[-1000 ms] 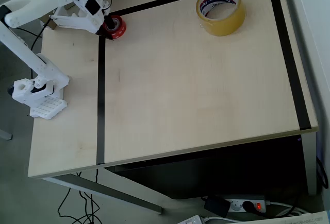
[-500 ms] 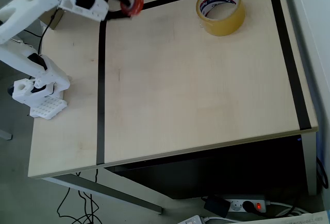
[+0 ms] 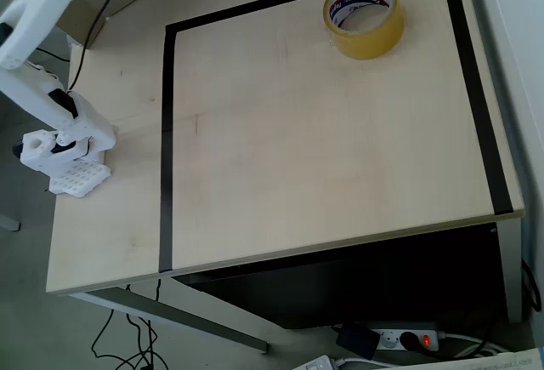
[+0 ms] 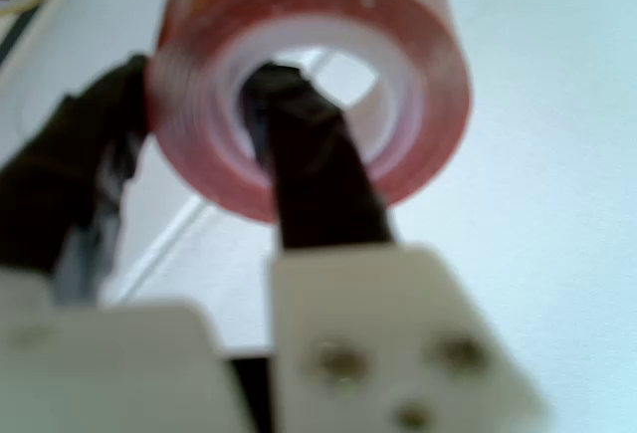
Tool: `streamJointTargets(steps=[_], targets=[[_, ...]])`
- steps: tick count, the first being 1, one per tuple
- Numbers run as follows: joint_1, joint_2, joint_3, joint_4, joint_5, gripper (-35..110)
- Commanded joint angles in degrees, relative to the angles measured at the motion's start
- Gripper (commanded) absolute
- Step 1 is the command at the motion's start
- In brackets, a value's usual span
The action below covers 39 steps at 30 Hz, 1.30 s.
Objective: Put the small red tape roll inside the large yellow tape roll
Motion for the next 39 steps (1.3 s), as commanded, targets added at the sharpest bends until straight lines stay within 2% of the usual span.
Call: streamJointTargets(steps=[1,9,26,30,31,33,35,39], targets=[[1.9,-2.4,-11.8,-1.9,-3.3,0],[6.2,-15.0,-22.0,-1.6,-3.3,0],[9.6,-31.6,-31.1,-0.7,-3.6,0],[9.6,-38.8,-42.7,5.0,-3.6,1],[9.7,-41.5,-47.5,7.5,-3.6,6],[9.9,-49.4,-61.7,14.2,-3.3,12],[10.2,-61.3,-84.1,21.5,-3.3,13],[10.4,-64.3,-88.4,25.1,-3.3,18]])
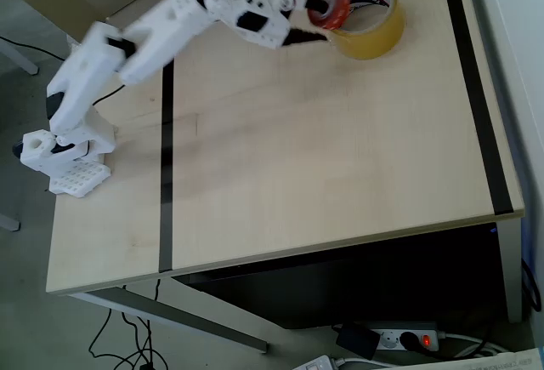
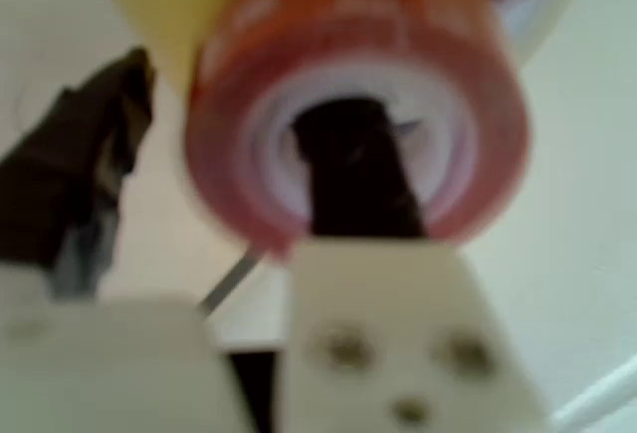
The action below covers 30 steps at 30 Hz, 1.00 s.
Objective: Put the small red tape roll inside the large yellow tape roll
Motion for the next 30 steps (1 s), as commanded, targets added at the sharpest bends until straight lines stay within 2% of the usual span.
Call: streamJointTargets(steps=[1,13,19,20,21,23,30], targets=[[0.8,1.6,-21.3,3.6,-3.3,19],[3.1,4.0,-21.3,8.4,-3.3,28],[2.5,10.5,-21.3,25.0,-3.3,28],[2.5,11.9,-21.3,28.7,-3.3,23],[2.5,13.3,-19.7,30.1,-2.6,14],[3.0,25.0,-4.0,30.1,-2.1,1],[4.0,51.8,20.2,30.1,8.3,0]])
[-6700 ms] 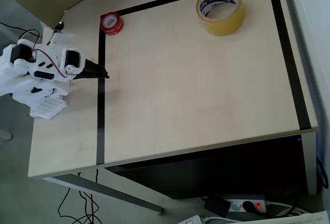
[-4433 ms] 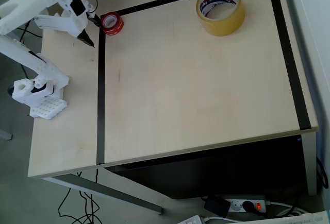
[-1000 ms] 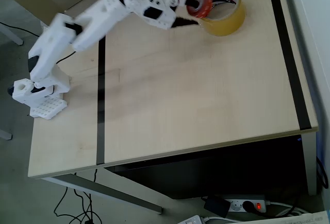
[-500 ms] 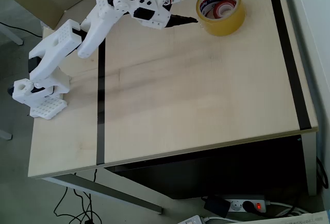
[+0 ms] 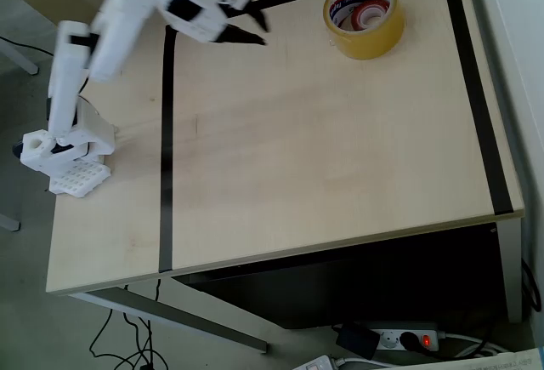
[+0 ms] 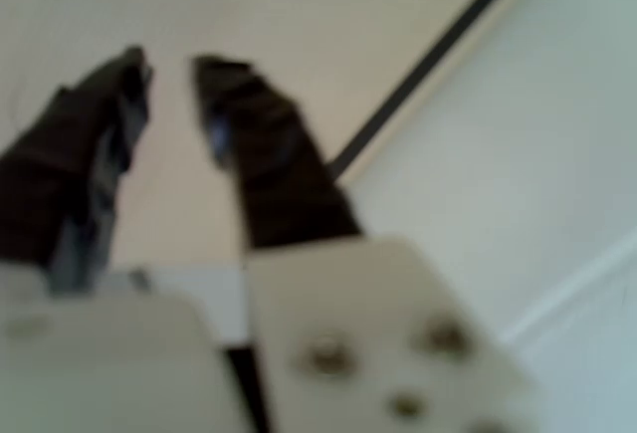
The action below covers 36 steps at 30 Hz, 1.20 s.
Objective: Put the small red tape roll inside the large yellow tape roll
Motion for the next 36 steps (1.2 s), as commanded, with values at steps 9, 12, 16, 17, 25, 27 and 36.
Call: streamJointTargets(steps=[9,12,16,17,25,27,36], targets=[[-3.4,75.3,82.7,-32.2,11.7,0],[-3.3,90.8,104.0,-45.4,13.3,0],[-1.4,100.5,118.4,-47.8,14.1,0],[-1.0,103.0,121.6,-48.2,14.8,0],[-2.3,127.2,142.7,-45.1,17.9,0],[-3.0,138.0,147.8,-41.5,18.4,0],[-0.3,138.1,157.4,-38.6,22.6,0]])
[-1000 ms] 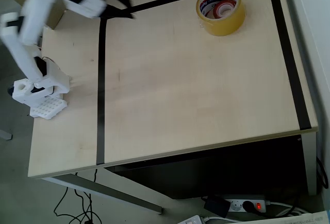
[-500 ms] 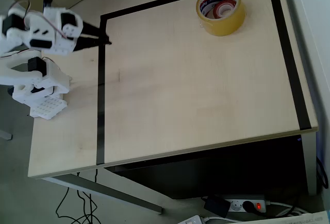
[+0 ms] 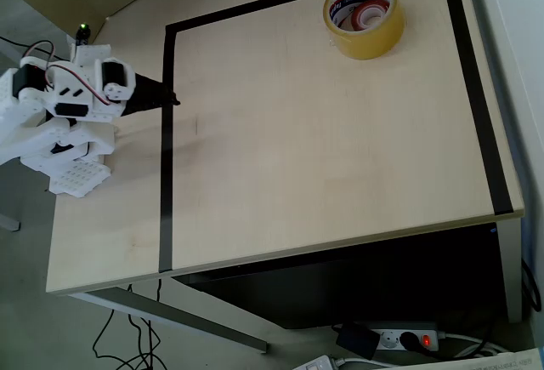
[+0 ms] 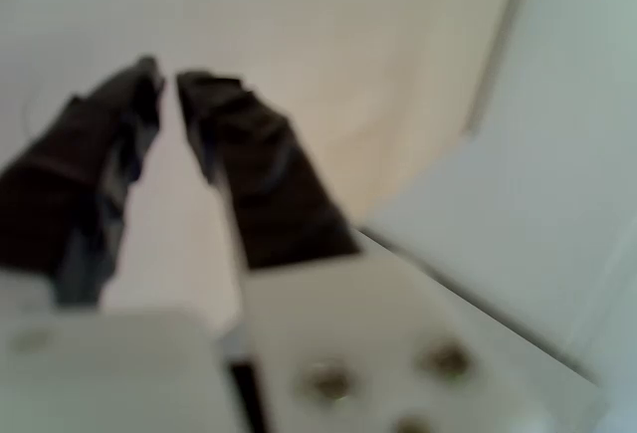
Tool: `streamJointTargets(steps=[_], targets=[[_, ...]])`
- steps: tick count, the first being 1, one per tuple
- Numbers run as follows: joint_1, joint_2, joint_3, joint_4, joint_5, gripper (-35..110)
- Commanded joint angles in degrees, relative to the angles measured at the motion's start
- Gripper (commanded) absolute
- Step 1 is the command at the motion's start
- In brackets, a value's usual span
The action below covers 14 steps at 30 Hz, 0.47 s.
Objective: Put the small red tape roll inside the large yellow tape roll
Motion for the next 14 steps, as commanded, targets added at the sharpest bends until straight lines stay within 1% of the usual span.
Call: streamJointTargets(steps=[1,4,5,8,14], targets=[[1.7,0.9,3.2,1.7,0.8,0],[4.7,1.0,6.9,2.1,0.8,0],[5.2,1.0,6.9,4.0,1.1,0],[5.1,1.0,6.9,8.4,1.5,0],[3.2,1.0,6.9,8.8,1.8,0]])
